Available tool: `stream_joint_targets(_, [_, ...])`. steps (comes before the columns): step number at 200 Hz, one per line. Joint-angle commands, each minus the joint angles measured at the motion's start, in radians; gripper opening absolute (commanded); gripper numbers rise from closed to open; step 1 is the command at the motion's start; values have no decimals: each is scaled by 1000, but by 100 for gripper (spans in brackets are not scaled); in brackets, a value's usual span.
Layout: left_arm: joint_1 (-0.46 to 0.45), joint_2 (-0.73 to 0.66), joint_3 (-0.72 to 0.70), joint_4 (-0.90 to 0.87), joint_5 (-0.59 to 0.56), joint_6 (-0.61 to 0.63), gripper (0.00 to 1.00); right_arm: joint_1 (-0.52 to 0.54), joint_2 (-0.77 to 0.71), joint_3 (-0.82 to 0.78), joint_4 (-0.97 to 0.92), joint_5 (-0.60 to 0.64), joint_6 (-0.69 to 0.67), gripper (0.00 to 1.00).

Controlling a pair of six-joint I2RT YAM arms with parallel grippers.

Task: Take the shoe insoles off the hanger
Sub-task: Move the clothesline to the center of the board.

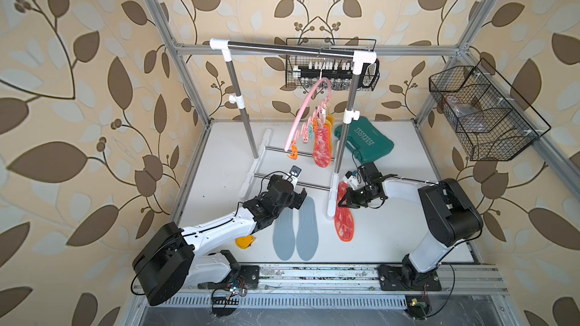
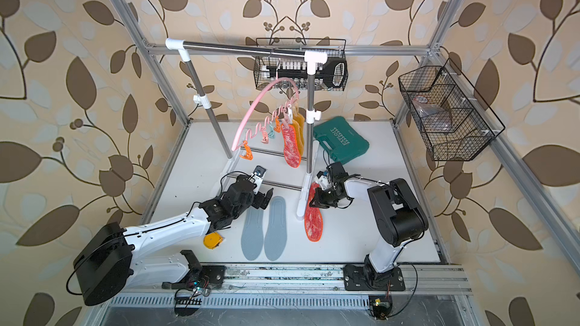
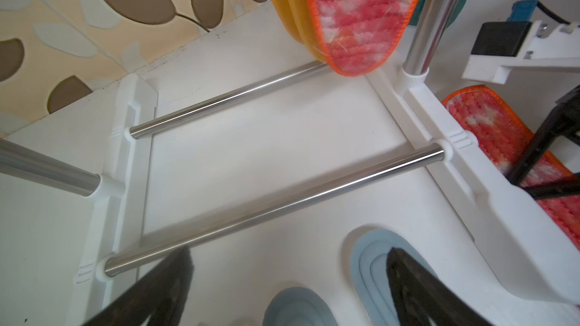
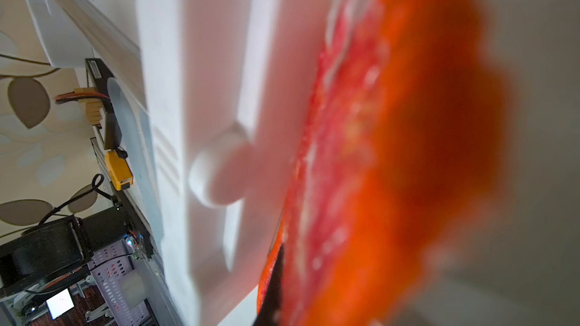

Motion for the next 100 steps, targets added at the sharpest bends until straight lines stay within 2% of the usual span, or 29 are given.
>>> stream_joint_targets(1, [3, -6, 9, 21, -26, -19, 99, 12, 52, 19, 2, 81, -4, 2])
stream_joint_targets(47, [3, -9, 8, 22, -15, -21, 99, 42, 113, 89, -20, 81, -29, 2])
stream_joint_targets(100, [3, -16, 6, 23, -5, -23, 99, 66, 146, 174, -56, 136, -40, 2])
